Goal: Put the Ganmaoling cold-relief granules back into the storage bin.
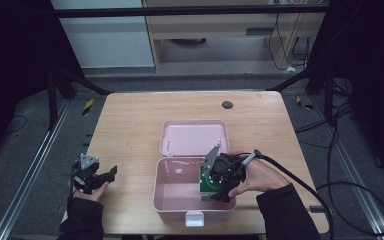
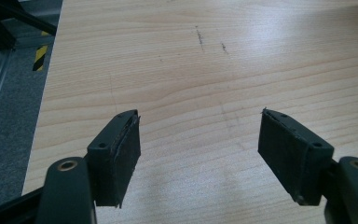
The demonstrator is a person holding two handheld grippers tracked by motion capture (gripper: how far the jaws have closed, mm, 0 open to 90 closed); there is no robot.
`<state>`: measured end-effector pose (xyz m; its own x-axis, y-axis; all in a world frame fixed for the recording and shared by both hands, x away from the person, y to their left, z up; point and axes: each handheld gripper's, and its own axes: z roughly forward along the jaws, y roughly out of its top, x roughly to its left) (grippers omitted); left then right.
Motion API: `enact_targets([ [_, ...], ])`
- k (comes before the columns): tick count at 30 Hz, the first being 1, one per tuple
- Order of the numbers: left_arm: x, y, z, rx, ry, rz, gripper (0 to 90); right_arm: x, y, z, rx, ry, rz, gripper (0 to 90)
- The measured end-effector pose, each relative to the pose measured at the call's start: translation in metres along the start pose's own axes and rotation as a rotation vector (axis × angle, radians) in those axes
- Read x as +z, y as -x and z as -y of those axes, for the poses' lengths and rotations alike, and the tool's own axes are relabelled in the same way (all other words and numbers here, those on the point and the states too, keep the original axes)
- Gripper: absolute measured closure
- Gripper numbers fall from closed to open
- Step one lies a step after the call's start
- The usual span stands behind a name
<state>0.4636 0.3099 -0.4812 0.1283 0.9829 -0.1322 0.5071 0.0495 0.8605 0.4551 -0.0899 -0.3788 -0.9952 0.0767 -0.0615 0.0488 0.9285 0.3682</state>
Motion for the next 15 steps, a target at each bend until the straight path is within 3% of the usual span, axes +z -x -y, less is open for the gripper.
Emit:
enact_targets([
  [15, 0.0, 0.0, 0.0, -0.001, 0.0, 0.001, 28.9, 0.017, 0.002, 0.004, -0.013, -0.044, -0.018, 14.4],
])
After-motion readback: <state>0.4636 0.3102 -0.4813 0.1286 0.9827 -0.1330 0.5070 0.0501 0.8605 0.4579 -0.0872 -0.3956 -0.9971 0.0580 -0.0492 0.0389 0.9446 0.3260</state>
